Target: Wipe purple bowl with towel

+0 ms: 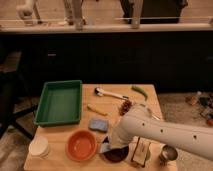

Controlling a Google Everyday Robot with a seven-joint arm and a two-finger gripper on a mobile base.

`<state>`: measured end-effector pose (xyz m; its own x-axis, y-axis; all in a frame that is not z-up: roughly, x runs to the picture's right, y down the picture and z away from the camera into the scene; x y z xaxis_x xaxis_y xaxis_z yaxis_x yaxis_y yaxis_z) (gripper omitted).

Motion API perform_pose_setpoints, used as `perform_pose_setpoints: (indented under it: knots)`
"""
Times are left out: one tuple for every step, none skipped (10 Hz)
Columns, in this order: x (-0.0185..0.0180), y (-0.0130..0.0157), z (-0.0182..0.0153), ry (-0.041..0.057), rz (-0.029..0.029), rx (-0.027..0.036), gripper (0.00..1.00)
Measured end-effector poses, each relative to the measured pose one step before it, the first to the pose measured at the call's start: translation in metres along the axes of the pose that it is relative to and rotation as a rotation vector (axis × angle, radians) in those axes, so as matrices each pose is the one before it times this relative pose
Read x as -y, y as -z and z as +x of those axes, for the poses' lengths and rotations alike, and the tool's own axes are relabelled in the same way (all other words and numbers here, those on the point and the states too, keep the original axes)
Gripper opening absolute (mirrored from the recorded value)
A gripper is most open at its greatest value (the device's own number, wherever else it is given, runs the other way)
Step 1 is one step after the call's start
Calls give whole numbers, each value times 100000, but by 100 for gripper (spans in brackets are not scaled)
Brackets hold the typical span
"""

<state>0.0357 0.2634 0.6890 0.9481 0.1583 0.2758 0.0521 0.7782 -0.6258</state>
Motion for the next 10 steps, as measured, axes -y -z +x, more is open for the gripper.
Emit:
perform_pose_setpoints:
  knots:
    - [204, -83, 387, -584, -833, -1287, 0]
    - [955, -338, 44, 123, -1507, -1105, 0]
    - [698, -181, 13, 744, -1375, -1112, 0]
    - [720, -225, -223, 1188, -1140, -698, 0]
    - [101, -132, -195, 1199, -1324, -797, 0]
    - [-66, -141, -499, 1473, -973, -173, 0]
    - [-402, -121, -299, 994, -1027, -264, 0]
    - [-894, -40, -306, 906, -999, -166, 0]
    - [-1325, 66, -30, -149, -751, -169, 0]
    - [-1383, 153, 52, -436, -581, 8, 0]
